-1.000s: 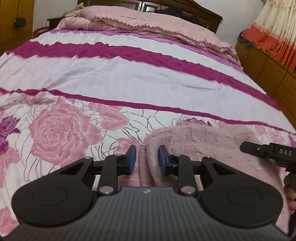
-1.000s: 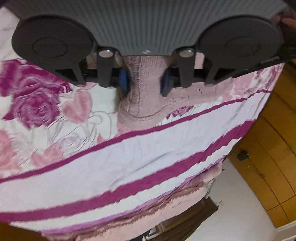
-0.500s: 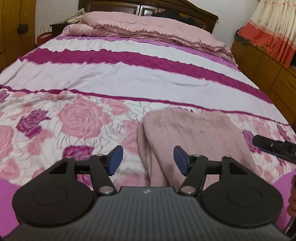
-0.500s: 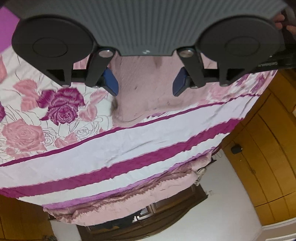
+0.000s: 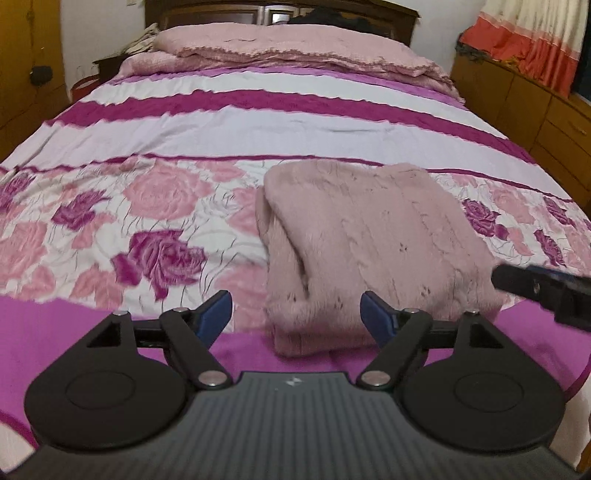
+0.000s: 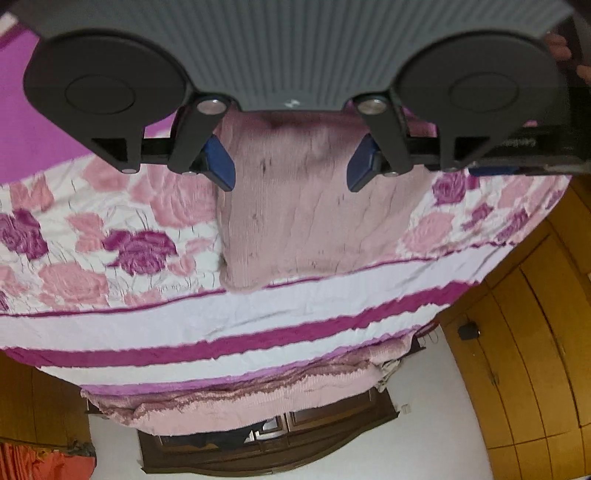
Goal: Fold small clothes
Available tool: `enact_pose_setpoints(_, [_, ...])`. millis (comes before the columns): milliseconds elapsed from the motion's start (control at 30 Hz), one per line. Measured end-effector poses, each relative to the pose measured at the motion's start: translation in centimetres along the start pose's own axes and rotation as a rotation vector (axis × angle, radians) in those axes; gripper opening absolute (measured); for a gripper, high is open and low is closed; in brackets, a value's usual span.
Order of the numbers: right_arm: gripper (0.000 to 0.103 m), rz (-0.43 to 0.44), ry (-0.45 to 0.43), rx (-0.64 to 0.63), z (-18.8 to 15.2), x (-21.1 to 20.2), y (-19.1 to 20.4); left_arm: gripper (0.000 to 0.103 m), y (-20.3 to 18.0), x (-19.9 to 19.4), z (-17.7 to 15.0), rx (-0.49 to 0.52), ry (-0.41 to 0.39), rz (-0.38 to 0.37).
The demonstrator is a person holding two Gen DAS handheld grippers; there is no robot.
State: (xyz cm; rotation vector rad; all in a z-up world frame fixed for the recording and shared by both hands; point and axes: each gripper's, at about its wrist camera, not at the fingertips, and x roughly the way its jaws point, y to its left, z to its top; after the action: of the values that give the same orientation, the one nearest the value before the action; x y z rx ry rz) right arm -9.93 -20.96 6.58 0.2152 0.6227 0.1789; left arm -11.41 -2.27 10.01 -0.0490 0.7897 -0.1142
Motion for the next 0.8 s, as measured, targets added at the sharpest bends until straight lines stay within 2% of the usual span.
enact_pose_setpoints(200, [0.069,-0.030,0.064,-0.042,-2.4,0.2,0.5,0.087,-0.9,0.2,-1.9,0.000,0.036,0.013])
enact_pose_setpoints(367, [0.069,-0.092,0.091,-0.089,-4.3,0.5,0.6,0.089,-2.3,0.7,-3.6,0.036,0.061,0.005])
enact_pose_setpoints(500, [0.069,-0.118,0.118,-0.077,-5.6,0.9,0.0,0.090,-3.0,1.7,-4.6,0.050,0.078,0.008])
enact_pose_setpoints(633, [0.069,-0.146,0.101,-0.126,-7.0,1.2,0.5,0.092,-2.9,3.1,-5.6,0.033,0.112,0.016])
enact_pose_setpoints(800, [0.073,-0.166,0.098,-0.142,-7.5,1.6,0.8,0.094,-3.1,3.4,-6.3,0.045,0.097,0.022])
